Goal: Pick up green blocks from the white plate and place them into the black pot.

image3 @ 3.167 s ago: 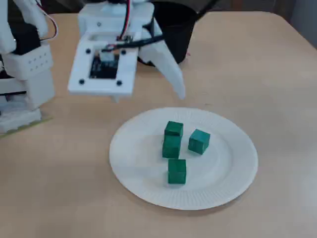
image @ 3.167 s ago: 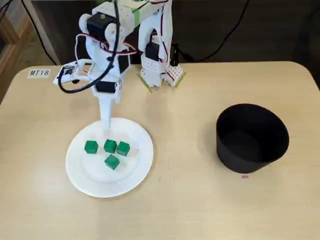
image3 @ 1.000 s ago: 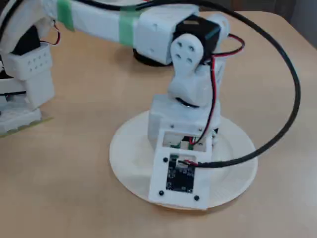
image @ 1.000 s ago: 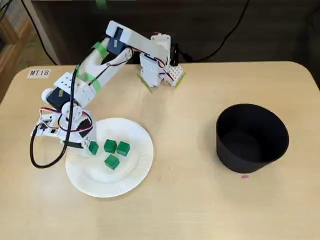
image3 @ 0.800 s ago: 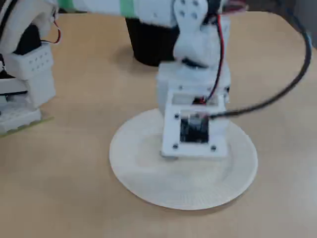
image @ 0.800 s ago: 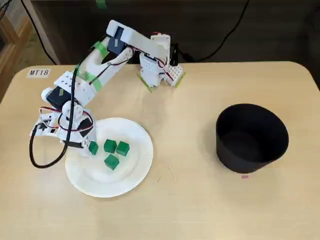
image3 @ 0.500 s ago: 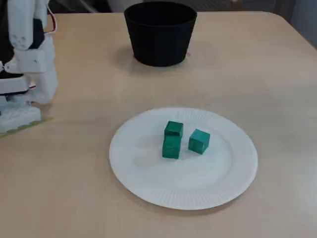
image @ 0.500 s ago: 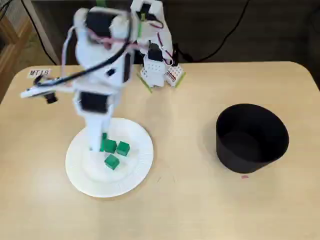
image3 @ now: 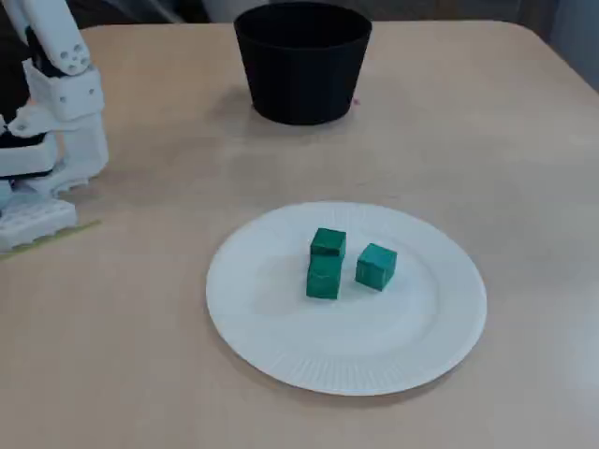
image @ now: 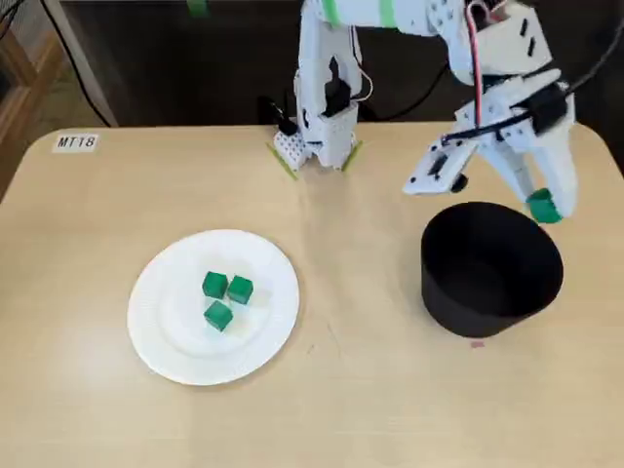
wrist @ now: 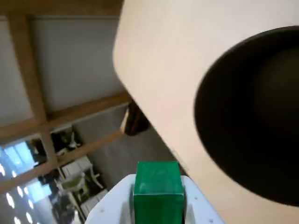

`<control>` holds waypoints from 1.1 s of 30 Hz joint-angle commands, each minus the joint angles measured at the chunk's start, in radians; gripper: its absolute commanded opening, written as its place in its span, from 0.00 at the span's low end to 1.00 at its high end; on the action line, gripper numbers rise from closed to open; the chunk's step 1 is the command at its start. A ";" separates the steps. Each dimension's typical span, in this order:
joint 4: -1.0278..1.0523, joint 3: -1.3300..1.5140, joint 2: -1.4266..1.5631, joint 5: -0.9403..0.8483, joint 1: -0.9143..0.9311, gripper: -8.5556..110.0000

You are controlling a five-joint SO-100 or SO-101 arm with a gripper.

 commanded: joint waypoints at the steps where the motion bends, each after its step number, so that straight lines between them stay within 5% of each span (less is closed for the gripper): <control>1: -0.055 0.167 0.094 0.008 -0.014 0.05; 8: -0.084 0.190 0.015 -0.006 -0.037 0.05; 12: -0.063 0.190 0.032 -0.040 -0.041 0.30; 18: -0.031 0.190 0.041 -0.049 -0.040 0.37; 21: -0.017 0.181 0.044 -0.051 -0.028 0.33; 25: 0.094 0.123 0.083 -0.054 0.080 0.05; 33: 0.397 0.084 0.064 -0.218 0.660 0.05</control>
